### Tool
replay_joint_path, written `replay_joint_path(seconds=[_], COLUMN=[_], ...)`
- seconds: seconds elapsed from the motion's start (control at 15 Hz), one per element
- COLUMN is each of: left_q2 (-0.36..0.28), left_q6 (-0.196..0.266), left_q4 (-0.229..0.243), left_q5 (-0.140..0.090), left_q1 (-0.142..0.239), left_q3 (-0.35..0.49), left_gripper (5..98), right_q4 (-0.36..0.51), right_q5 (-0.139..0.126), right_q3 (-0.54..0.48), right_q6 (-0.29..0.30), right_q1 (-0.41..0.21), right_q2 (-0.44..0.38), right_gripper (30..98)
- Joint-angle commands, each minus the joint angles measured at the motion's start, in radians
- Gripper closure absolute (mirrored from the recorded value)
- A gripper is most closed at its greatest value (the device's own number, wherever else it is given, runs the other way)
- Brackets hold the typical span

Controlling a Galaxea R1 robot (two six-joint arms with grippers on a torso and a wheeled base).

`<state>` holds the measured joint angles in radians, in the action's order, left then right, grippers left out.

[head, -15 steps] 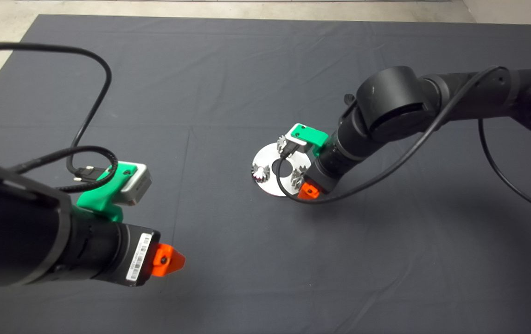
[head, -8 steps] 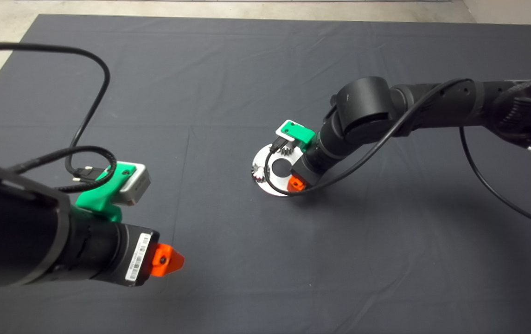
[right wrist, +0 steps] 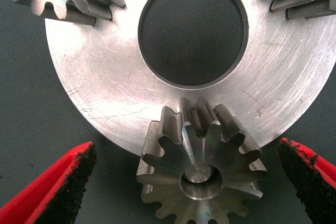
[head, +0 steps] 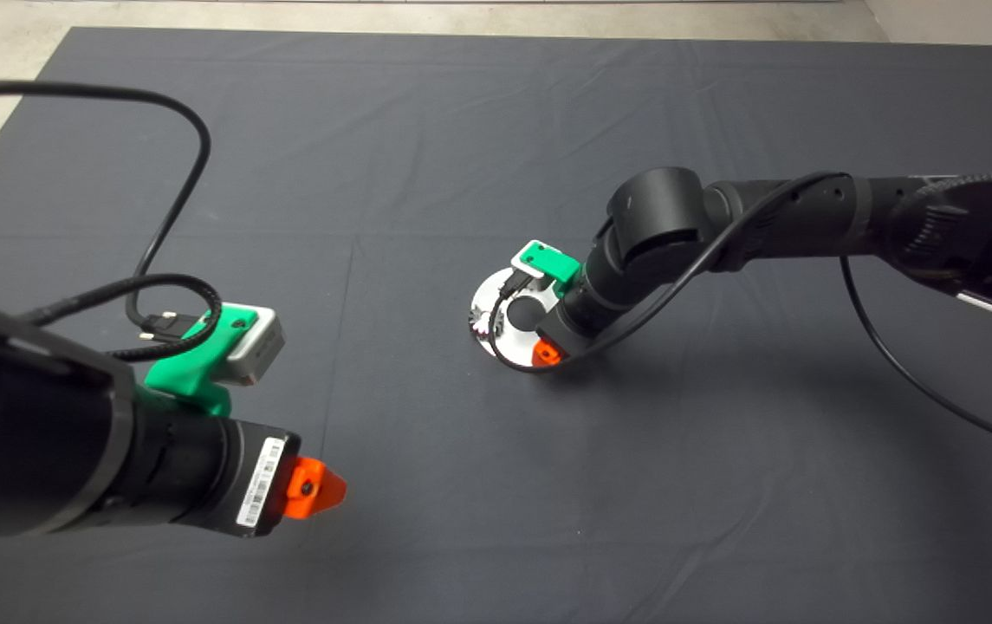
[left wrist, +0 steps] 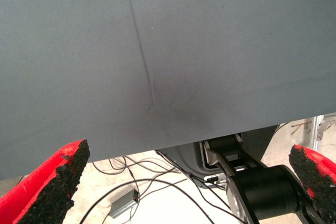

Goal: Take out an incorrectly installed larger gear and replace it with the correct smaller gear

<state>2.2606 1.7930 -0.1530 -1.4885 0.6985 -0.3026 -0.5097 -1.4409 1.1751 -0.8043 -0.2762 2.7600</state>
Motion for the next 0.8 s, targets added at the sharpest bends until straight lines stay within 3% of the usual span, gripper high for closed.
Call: replay_joint_path(seconds=[0.0,0.13,0.73], left_q2=[0.0,0.0,0.0], left_q6=[-0.003,-0.003,-0.003], left_q4=[0.016,0.016,0.026], left_q5=[-0.001,-0.001,-0.002], left_q1=[0.015,0.015,0.015], left_q3=[0.02,0.021,0.021], left_gripper=[5.9,5.9,5.9], right_q4=[-0.033,-0.033,-0.029], right_q5=[-0.004,-0.004,-0.006], right_q3=[-0.003,0.0,0.001], right_q6=[0.005,0.005,0.007], right_q1=[-0.023,-0.023,-0.023], right_q2=[0.004,0.005,0.005], right_gripper=[37.9,38.4,52.8])
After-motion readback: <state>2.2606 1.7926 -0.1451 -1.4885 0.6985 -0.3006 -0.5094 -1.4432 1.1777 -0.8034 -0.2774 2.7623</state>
